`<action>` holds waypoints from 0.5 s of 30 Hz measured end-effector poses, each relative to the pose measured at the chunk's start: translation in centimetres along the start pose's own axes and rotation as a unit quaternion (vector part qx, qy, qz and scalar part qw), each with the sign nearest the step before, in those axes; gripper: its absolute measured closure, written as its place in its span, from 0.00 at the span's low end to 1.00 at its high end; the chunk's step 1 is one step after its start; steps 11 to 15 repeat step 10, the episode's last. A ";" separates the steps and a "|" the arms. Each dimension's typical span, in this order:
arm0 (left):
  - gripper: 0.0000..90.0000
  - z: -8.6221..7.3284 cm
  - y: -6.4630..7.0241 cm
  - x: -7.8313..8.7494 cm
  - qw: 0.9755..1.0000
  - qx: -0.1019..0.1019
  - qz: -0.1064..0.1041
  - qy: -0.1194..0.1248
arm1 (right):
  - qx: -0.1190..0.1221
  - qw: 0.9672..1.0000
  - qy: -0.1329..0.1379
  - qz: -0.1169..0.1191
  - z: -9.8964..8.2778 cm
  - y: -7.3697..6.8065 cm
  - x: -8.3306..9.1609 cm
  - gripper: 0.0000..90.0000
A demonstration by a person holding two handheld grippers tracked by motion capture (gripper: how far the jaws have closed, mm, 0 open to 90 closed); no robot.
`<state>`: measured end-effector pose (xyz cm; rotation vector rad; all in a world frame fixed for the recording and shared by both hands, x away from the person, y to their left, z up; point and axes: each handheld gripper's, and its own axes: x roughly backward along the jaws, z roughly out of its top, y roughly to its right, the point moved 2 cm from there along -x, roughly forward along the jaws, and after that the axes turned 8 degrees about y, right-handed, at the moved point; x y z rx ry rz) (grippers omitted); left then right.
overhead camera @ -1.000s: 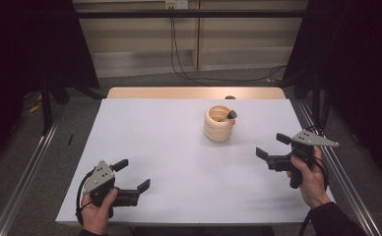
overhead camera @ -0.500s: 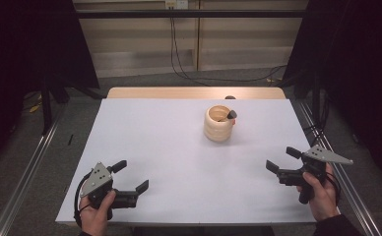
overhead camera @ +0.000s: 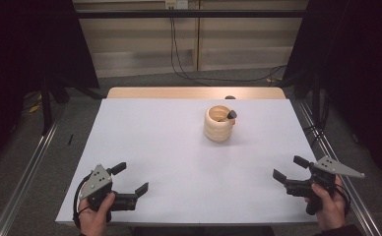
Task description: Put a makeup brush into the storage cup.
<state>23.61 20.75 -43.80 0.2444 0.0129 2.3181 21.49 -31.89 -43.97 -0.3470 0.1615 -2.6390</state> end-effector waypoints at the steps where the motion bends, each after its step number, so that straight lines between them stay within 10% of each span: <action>1: 0.02 0.0 0.0 0.0 1.000 0.000 0.001 -0.001 | 0.001 1.000 -0.001 -0.001 0.0 0.0 0.0 0.02; 15: 0.02 0.0 -0.1 -0.2 1.000 -0.001 -0.002 -0.002 | 0.002 1.000 -0.001 0.002 -0.2 0.0 -0.1 0.01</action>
